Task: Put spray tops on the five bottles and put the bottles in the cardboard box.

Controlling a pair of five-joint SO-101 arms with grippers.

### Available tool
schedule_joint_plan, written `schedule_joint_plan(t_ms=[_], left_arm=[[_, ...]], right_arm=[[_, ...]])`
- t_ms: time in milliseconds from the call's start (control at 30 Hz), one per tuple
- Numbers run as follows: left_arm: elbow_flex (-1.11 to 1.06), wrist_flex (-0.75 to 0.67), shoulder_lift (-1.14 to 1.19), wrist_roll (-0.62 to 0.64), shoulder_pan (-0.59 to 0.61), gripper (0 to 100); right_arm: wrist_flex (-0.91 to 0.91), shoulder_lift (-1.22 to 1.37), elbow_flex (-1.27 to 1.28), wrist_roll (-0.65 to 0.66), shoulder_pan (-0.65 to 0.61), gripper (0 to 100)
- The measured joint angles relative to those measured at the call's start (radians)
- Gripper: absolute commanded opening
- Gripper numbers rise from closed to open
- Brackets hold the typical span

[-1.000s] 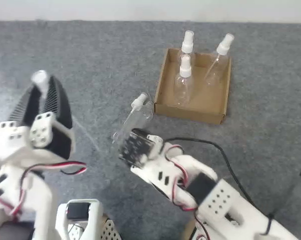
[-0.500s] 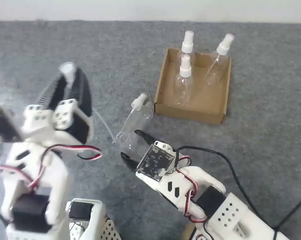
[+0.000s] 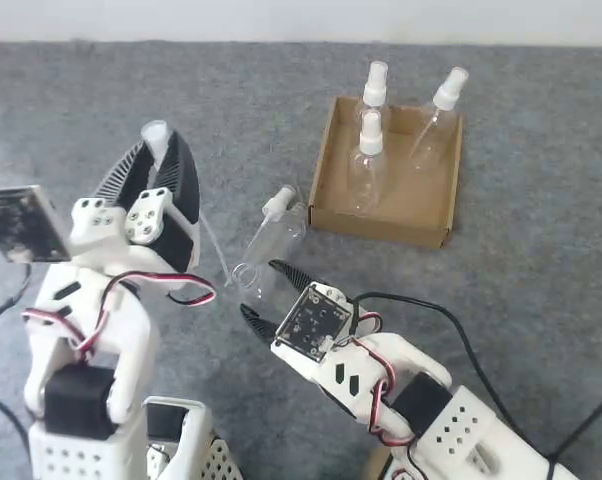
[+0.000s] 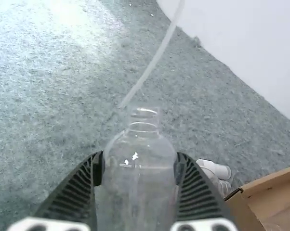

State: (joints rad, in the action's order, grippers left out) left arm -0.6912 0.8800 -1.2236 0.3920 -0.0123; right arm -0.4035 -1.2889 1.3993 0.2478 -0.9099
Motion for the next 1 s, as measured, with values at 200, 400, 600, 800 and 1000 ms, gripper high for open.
schedule_joint_plan(t_ms=[200, 400, 600, 800, 1000], left_arm=[[0.02, 0.0, -0.009, 0.0, 0.002, 1], [0.005, -0.021, -0.009, 0.0, -0.002, 1], [-0.049, -0.025, -0.006, 0.0, -0.011, 1], [-0.087, 0.081, -0.011, 0.002, -0.097, 1], [-0.187, 0.103, -0.014, -0.097, -0.132, 1]], right_arm=[[0.0, 0.0, 0.0, 0.0, 0.0, 0.6], [0.0, 0.0, 0.0, 0.0, 0.0, 0.6], [0.0, 0.0, 0.0, 0.0, 0.0, 0.6], [0.0, 0.0, 0.0, 0.0, 0.0, 0.6], [0.0, 0.0, 0.0, 0.0, 0.006, 0.6]])
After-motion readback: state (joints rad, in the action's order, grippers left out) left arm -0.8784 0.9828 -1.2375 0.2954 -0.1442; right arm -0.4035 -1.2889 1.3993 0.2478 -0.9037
